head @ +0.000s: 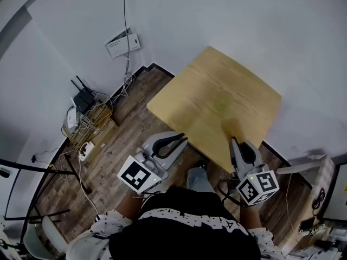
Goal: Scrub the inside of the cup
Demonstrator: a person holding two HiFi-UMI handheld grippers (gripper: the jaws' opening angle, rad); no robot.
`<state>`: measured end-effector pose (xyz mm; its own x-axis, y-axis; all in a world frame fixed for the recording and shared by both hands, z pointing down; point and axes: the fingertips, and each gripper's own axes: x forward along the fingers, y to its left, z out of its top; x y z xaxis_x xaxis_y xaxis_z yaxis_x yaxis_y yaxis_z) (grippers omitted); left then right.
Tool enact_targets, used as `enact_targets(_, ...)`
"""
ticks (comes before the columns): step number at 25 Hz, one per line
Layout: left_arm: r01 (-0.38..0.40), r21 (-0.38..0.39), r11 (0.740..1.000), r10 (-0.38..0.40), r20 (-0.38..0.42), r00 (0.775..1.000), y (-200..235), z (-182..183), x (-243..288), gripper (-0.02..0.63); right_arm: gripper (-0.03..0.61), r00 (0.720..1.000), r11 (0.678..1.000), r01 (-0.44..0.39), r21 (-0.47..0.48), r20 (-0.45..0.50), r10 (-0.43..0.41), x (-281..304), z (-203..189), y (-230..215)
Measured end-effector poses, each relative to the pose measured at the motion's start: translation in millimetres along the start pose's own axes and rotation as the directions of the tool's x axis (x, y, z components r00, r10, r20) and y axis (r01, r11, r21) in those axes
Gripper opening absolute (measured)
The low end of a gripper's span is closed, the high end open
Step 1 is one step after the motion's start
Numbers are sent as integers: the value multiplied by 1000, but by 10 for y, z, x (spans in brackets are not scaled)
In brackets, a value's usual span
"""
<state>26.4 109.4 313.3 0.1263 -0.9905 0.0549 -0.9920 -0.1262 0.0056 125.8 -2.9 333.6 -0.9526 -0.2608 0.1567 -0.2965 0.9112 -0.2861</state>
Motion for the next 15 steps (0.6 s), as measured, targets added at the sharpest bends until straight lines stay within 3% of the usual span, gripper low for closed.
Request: enact_targets(15,58,25,998,-58,-30,998,209,-68,710,51,63,998,997,58,52,7,-58,301,76,-629)
